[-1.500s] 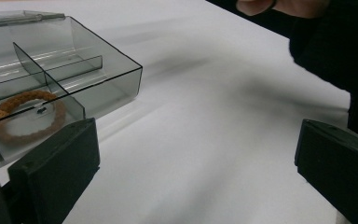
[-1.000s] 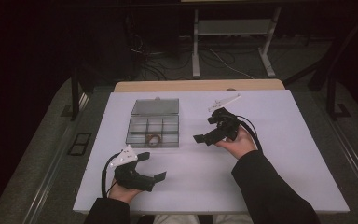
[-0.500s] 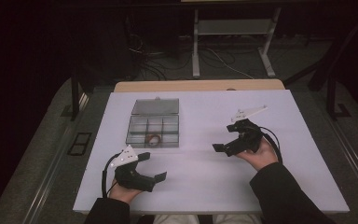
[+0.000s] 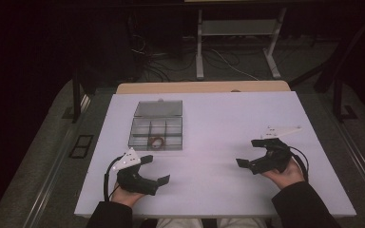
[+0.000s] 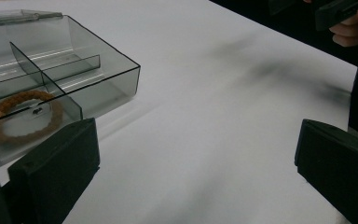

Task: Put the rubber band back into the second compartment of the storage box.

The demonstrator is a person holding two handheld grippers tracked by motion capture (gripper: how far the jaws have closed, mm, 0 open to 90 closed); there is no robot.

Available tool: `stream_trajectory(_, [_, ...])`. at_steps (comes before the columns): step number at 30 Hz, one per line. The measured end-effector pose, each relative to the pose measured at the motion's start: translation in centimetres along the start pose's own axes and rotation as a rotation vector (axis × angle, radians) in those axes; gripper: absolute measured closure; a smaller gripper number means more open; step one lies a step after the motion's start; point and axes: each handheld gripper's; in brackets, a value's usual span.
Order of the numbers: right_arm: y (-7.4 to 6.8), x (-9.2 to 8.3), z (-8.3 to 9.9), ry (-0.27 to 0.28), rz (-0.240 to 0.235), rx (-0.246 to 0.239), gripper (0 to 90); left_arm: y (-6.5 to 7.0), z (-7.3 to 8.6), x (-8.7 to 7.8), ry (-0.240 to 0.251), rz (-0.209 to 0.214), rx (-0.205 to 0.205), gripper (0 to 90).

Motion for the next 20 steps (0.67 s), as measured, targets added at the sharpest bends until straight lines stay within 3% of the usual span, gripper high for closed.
stream_trajectory(10, [0.3,-1.7,3.9,0.039,0.024,0.056,0.0,0.0,0.0,0.0,-0.004,-0.002,0.002,0.0])
stream_trajectory(20, [-0.3,-2.5,5.9,0.042,0.036,0.077,0.0,0.0,0.0,0.0,-0.01,-0.002,0.006,0.0])
Point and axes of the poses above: each handheld gripper's, and its own axes: x roughly forward along the jaws, z roughly out of its underside, y roughly to its right, and after that the axes turned 6 degrees about -z, right-handed
